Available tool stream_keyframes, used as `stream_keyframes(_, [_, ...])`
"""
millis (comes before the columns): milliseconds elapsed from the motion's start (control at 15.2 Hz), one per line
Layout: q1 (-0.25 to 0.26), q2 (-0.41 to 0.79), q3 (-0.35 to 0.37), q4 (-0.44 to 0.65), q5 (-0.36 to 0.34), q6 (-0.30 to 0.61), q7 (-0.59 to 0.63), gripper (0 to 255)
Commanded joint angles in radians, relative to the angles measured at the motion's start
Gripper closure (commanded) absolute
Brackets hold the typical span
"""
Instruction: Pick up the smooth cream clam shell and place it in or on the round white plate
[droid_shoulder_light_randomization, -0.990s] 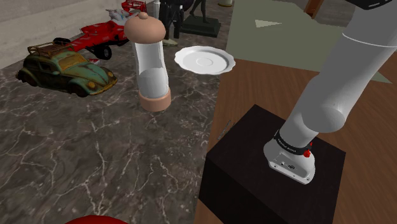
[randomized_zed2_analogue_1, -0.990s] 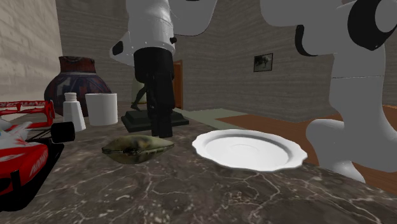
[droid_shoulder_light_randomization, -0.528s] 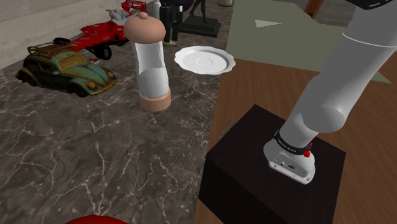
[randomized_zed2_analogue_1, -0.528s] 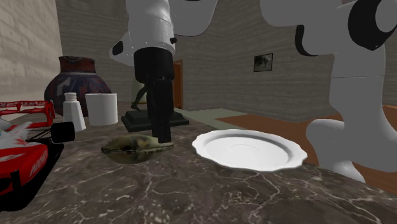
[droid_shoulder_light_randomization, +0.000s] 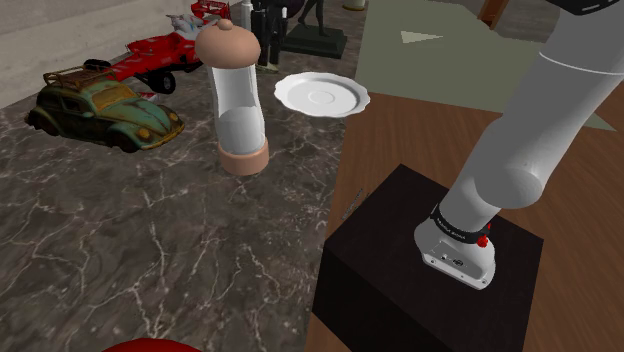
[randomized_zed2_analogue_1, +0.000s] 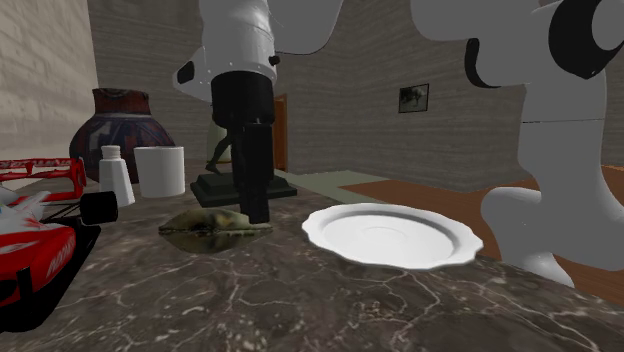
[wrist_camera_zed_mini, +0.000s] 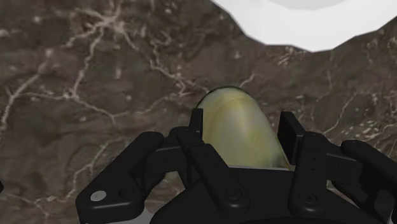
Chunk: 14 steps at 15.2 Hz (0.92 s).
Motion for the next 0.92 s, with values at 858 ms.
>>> stream_keyframes(858, [-0.007,0.041,-0.005,0.216,-0.002,-0.178,0.036,255])
